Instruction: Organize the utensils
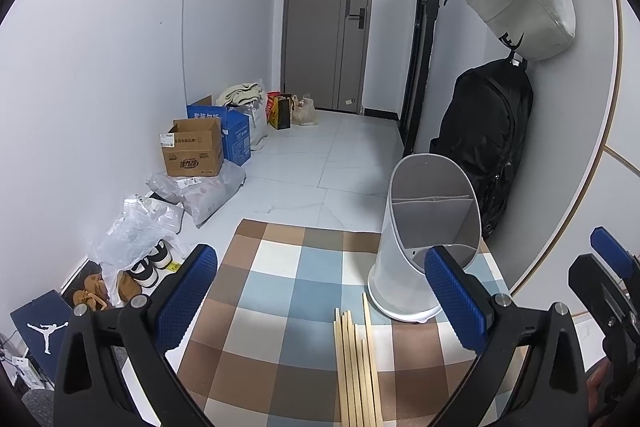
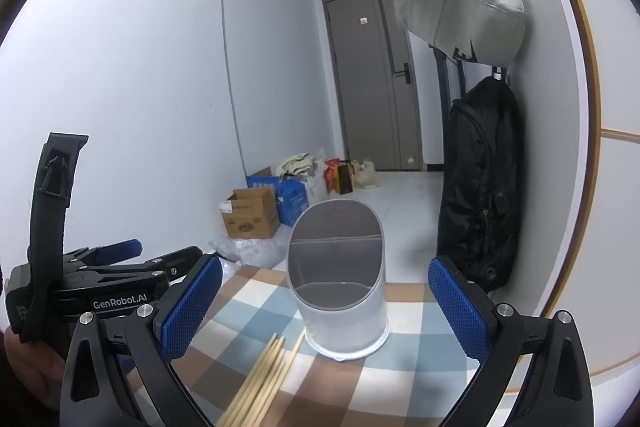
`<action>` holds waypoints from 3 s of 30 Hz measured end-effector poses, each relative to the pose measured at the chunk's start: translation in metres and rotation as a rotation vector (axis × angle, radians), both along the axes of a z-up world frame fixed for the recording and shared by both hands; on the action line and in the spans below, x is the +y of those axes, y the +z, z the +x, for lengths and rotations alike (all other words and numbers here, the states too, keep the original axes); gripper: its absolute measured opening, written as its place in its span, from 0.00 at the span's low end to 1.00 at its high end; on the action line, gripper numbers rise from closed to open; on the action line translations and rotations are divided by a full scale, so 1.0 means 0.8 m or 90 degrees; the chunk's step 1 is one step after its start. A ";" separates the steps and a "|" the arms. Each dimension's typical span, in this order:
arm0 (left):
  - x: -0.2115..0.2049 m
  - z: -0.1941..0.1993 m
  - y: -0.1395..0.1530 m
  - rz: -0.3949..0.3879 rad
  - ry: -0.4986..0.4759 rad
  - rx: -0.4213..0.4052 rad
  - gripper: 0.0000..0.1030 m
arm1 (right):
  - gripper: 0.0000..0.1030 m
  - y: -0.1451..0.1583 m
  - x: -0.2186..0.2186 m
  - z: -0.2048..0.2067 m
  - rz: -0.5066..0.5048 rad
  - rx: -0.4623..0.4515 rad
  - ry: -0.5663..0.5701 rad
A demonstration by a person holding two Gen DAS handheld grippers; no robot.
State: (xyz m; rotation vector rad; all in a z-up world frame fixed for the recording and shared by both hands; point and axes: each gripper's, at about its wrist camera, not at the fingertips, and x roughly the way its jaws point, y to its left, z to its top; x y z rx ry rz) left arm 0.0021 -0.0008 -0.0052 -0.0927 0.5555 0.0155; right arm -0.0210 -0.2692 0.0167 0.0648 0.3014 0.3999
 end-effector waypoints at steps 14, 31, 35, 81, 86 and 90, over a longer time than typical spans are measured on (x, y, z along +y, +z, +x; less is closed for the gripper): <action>-0.001 0.004 -0.002 -0.003 -0.002 0.011 0.98 | 1.00 -0.001 0.000 0.002 0.002 0.009 0.003; 0.002 0.004 -0.008 -0.008 -0.006 0.025 0.98 | 1.00 -0.001 0.002 0.003 0.004 0.009 0.008; 0.000 0.011 -0.013 0.005 -0.009 0.041 0.98 | 1.00 -0.005 0.004 0.005 0.000 0.012 0.011; -0.009 0.088 -0.136 -0.103 -0.128 0.455 0.06 | 0.99 -0.057 -0.004 0.105 0.042 0.179 0.094; -0.005 0.082 -0.129 -0.111 -0.117 0.439 0.02 | 0.99 -0.054 -0.004 0.102 0.047 0.180 0.095; 0.001 0.080 -0.128 -0.123 -0.117 0.429 0.00 | 0.99 -0.054 -0.001 0.099 0.039 0.175 0.094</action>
